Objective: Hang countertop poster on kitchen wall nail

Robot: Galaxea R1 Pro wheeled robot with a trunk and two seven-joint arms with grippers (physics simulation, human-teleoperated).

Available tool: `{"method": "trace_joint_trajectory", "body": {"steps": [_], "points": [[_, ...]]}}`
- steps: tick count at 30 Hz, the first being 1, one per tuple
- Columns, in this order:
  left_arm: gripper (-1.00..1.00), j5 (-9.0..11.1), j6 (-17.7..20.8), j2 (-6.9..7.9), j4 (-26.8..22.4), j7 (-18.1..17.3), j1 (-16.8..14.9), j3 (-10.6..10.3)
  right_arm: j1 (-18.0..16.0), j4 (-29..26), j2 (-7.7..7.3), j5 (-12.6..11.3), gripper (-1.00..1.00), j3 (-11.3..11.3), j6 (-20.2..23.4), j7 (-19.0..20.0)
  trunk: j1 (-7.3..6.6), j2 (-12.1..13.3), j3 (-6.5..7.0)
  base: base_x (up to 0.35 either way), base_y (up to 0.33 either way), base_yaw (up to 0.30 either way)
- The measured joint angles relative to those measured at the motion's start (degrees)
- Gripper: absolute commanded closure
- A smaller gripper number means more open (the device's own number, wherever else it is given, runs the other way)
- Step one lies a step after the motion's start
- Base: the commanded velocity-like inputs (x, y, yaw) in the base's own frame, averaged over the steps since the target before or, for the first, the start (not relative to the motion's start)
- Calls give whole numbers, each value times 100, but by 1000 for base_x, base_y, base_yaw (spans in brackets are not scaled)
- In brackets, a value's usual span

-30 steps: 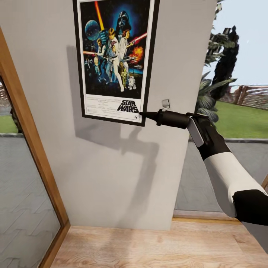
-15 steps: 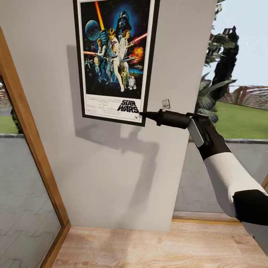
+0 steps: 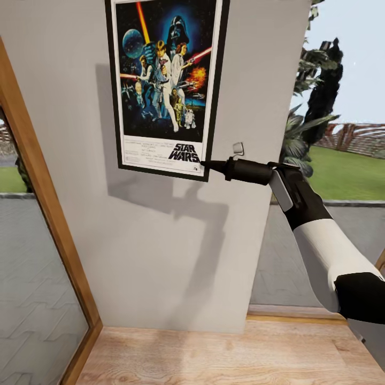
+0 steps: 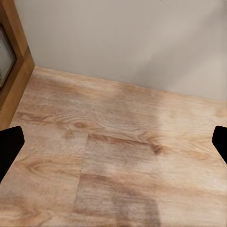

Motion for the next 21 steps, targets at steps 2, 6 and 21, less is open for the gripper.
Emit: {"method": "trace_joint_trajectory", "body": {"steps": [2,6,21], "points": [[-100,0,0,0,0,0,0,-1,0,0,0,-1,100,1,0,0,-44,80,36,0,0,0],[-100,0,0,0,0,0,0,-4,0,0,-4,4,100,-1,0,0,-132,241,108,0,0,0],[-100,0,0,0,-1,-1,0,-6,0,0,-7,0,100,-7,0,0,-462,843,378,0,0,0]]}}
